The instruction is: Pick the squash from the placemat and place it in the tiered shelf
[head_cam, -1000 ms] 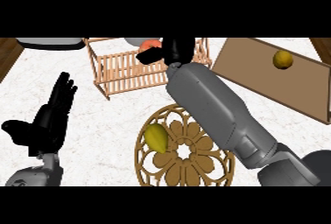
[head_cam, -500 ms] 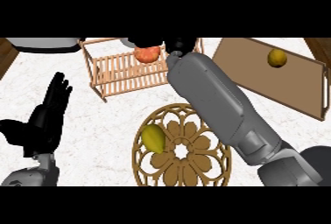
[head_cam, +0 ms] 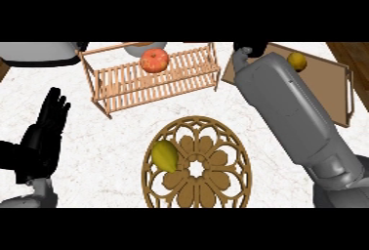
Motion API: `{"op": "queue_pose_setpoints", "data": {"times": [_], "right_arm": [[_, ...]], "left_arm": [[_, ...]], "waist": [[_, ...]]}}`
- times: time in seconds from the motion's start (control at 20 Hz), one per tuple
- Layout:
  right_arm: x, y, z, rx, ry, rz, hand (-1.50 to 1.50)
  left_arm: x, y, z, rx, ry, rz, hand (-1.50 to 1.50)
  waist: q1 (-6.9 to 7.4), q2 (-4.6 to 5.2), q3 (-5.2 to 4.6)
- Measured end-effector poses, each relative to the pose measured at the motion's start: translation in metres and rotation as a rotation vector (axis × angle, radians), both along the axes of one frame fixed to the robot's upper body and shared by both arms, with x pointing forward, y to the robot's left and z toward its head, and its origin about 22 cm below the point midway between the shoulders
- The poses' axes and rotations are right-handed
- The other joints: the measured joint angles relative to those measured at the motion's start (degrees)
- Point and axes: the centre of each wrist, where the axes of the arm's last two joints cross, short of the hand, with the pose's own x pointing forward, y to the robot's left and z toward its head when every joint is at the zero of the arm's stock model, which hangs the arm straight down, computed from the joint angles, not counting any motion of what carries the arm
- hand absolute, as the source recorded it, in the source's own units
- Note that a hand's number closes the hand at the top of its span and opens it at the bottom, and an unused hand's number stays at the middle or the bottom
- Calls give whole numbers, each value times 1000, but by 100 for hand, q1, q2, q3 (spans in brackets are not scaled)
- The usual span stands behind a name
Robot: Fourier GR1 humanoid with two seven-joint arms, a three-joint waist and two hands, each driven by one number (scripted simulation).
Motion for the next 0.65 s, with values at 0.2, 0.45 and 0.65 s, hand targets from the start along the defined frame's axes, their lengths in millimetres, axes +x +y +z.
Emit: {"op": "queue_pose_setpoints", "data": {"times": [0.2, 0.45, 0.65], "right_arm": [[-20, -45, -1, 24, 17, -11, -150], [-57, -99, 8, 38, 22, 4, -150], [-82, -133, 3, 43, 15, 18, -150]], "left_arm": [[-2, 2, 1, 2, 4, 6, 0], [-1, 2, 4, 11, -1, 3, 0], [1, -4, 5, 5, -5, -12, 0]], "waist": [[-40, -4, 3], [-4, 19, 2], [64, 43, 2]]}}
